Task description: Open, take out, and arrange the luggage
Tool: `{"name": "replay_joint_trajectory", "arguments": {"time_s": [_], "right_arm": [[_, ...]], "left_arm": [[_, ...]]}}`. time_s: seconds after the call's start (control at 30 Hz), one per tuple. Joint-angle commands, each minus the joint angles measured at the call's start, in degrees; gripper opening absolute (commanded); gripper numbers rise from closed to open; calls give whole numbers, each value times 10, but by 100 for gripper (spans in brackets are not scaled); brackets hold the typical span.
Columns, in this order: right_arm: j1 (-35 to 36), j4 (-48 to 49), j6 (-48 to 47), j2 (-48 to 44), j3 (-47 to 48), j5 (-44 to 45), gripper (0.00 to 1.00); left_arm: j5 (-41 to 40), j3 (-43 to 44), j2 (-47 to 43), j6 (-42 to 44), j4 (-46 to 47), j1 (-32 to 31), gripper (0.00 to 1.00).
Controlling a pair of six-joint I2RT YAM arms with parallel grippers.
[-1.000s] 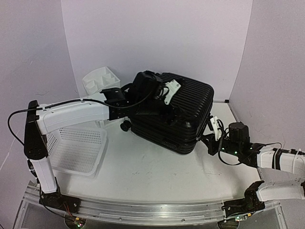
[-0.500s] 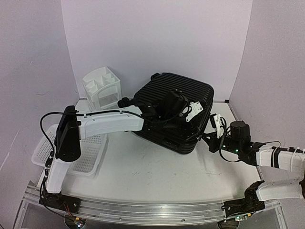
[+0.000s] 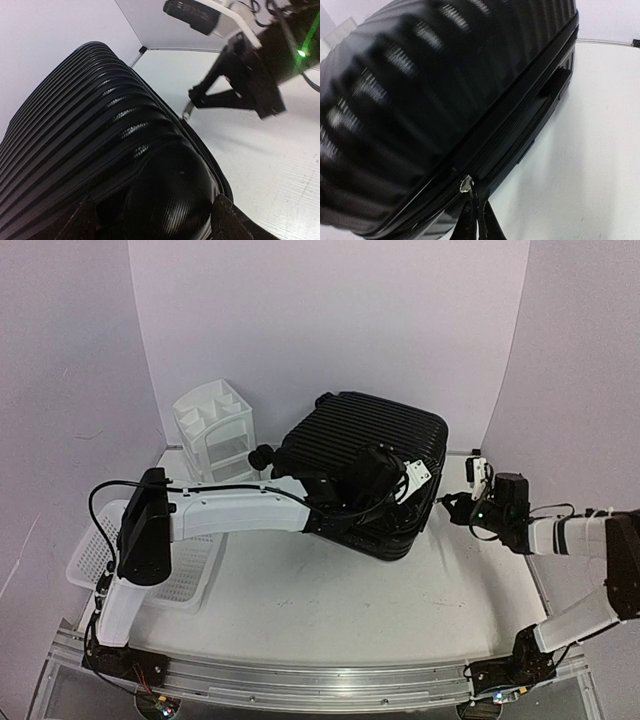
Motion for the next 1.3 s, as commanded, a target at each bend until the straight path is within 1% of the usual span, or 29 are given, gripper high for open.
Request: {"name": "replay_joint_trajectory", "arguments": {"time_s": [0.0, 0.07, 0.2, 0.27, 0.37, 0.4, 0.47, 0.53, 0.6, 0.77, 0.87, 0.97, 1.03, 1.1, 1.17, 1.27], "right_arm": [[-98, 93, 27, 114, 101, 10, 0], [-129, 133, 39, 176, 138, -7, 0], [-174, 156, 41, 294, 248, -47, 0], [-182, 189, 43, 356, 300, -59, 0], [-191, 215, 75, 461, 419, -95, 0], [-191, 228, 85, 483, 449, -109, 0], [-185, 251, 99, 495, 465, -133, 0], [-176, 274, 100, 478, 435, -143, 0], [-165, 309, 103, 446, 378, -156, 0], [-125, 357, 93, 316, 181, -158, 0], [-69, 359, 95, 236, 100, -156, 0], [1, 358, 108, 179, 36, -147, 0], [51, 354, 115, 146, 2, -131, 0], [84, 355, 130, 111, -34, -110, 0], [104, 341, 137, 76, -59, -94, 0], [117, 294, 131, 33, -66, -88, 0]], "left_arm": [[-84, -20, -24, -19, -51, 25, 78], [-84, -19, -26, -22, -54, 25, 77], [-79, -20, -29, -28, -62, 25, 77], [-77, -20, -31, -28, -66, 26, 77], [-63, -20, -39, -38, -76, 25, 77], [-50, -13, -43, -45, -86, 25, 77], [-27, -3, -57, -63, -116, 24, 78], [2, -12, -88, -80, -129, 25, 79], [22, -27, -113, -92, -136, 25, 80], [52, -45, -156, -118, -155, 26, 86], [62, -38, -168, -125, -167, 27, 87], [71, -27, -174, -121, -167, 24, 93], [55, -11, -164, -133, -167, 22, 95], [44, 1, -148, -133, -167, 17, 98], [17, 12, -129, -95, -165, -2, 99], [-71, 51, -81, -36, -164, -27, 100]]}}
